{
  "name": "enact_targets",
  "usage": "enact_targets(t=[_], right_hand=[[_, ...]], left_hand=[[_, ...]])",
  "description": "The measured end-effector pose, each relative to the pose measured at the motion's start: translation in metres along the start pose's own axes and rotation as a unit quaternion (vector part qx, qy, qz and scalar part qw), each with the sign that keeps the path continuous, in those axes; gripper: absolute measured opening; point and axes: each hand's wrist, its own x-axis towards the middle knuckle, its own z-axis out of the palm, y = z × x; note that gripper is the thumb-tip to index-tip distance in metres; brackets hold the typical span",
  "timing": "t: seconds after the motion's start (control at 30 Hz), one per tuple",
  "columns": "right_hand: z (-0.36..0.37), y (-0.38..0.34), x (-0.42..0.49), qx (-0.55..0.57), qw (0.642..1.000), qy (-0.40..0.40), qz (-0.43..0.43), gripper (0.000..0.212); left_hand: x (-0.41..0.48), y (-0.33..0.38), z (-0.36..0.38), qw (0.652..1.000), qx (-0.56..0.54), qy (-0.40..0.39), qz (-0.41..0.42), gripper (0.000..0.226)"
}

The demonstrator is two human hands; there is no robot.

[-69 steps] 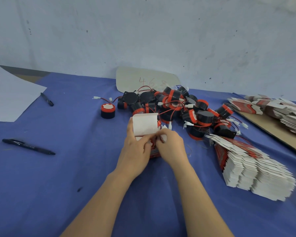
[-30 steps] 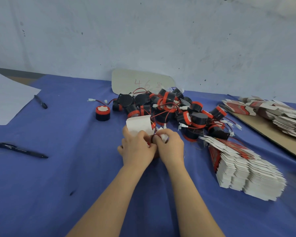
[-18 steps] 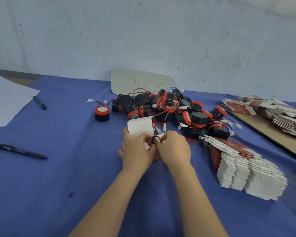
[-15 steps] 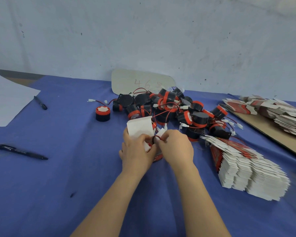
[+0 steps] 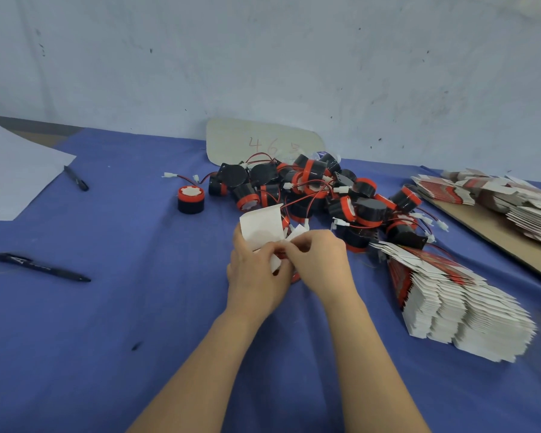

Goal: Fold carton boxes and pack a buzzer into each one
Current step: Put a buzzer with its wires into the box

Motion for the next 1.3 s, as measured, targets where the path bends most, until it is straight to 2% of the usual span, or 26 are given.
enact_targets(t=[0.17, 0.37, 0.67, 0.83, 0.93, 1.1, 1.2, 1.3], right_hand=[[0.003, 0.005, 0.002, -0.029, 1.0, -0.004, 0.007, 0.01], [0.003, 0.008, 0.006, -0.046, 0.999, 0.019, 0.01, 0.027], [0.009, 0.011, 0.005, -0.124, 0.992, 0.022, -0.024, 0.032], [0.008, 0.014, 0.008, -0.16, 0.987, 0.009, -0.016, 0.031], [0.008, 0.019, 0.009, -0.154, 0.988, -0.007, -0.018, 0.031], [0.012, 0.022, 0.009, -0.081, 0.996, 0.032, -0.034, 0.029], [0.012, 0.027, 0.012, -0.103, 0.994, -0.031, -0.012, 0.033], [0.011, 0.031, 0.016, -0.114, 0.99, -0.079, -0.013, 0.035]], left_hand=[[0.0, -0.001, 0.001, 1.0, -0.021, -0.004, 0.01, 0.017], [0.001, -0.005, 0.0, 0.999, -0.029, 0.011, 0.04, 0.015], [-0.001, -0.005, -0.001, 0.998, -0.012, 0.007, 0.057, 0.014], [-0.003, -0.003, -0.005, 0.997, 0.018, -0.005, 0.073, 0.009], [-0.003, -0.002, -0.006, 0.994, 0.06, -0.016, 0.084, 0.015], [0.0, -0.003, -0.007, 0.994, 0.078, -0.035, 0.068, 0.021], [0.001, -0.004, -0.005, 0.995, 0.07, -0.022, 0.065, 0.02], [0.001, -0.008, -0.002, 0.997, -0.012, -0.02, 0.075, 0.016]])
